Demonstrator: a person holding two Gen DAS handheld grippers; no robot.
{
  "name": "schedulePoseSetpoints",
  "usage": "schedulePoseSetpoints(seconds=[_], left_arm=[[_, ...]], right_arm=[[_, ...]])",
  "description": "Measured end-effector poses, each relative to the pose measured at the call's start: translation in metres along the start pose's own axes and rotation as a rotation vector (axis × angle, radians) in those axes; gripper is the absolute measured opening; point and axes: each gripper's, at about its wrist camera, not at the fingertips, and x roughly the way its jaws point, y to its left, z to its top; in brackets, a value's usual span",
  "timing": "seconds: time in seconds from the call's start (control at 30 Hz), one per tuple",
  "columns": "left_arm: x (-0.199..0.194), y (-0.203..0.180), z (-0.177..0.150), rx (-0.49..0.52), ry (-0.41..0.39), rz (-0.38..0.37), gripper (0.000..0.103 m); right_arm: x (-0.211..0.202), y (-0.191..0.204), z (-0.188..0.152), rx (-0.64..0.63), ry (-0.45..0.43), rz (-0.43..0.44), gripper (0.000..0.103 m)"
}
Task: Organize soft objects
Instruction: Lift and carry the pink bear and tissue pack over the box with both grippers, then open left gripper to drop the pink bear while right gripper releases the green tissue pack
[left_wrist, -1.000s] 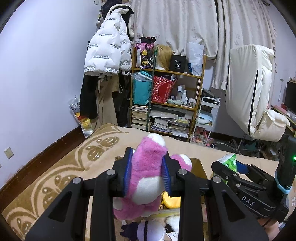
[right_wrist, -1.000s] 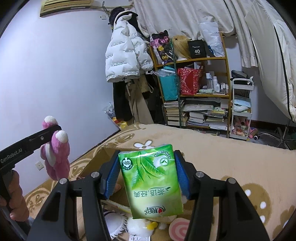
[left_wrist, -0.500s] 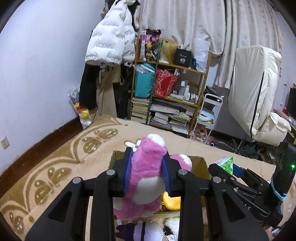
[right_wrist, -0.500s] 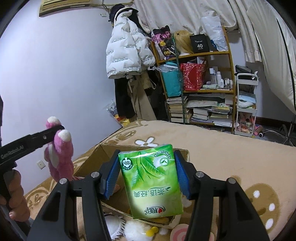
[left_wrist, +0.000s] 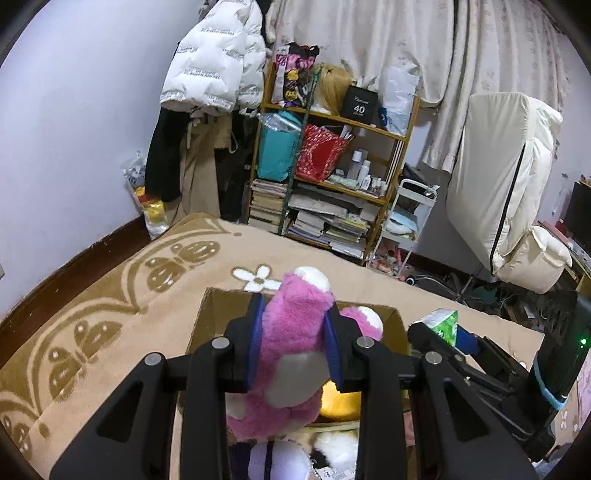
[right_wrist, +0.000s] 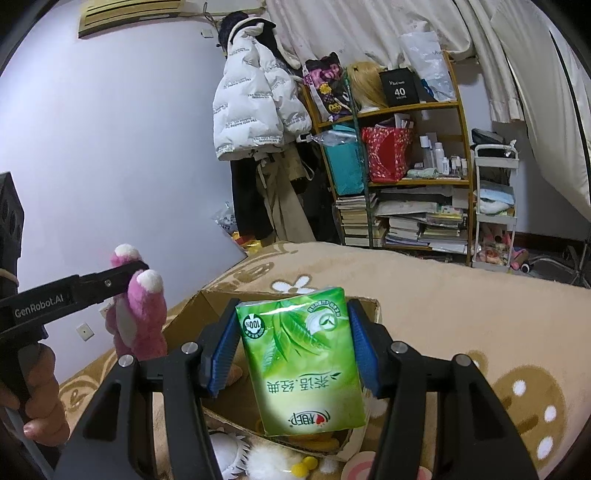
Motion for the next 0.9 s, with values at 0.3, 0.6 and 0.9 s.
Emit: schedulePoseSetpoints(seconds=[0.3, 0.6, 0.9], left_arm=[[0.007, -0.009, 0.007, -0.025, -0.019, -0.037, 0.028], [0.039, -0.006, 0.001, -0.047, 0.093, 0.025, 0.03], [0.053, 0.001, -0.009, -0.016, 0.157, 0.116, 0.057]], right_arm=[[0.005, 0.012, 0.0, -0.052, -0.009, 0.017, 0.059], [0.02, 0.017, -0.01, -0.072, 0.054, 0.029, 0.06], [0.029, 0.014, -0.017, -0.07, 0.097, 0.018, 0.063]])
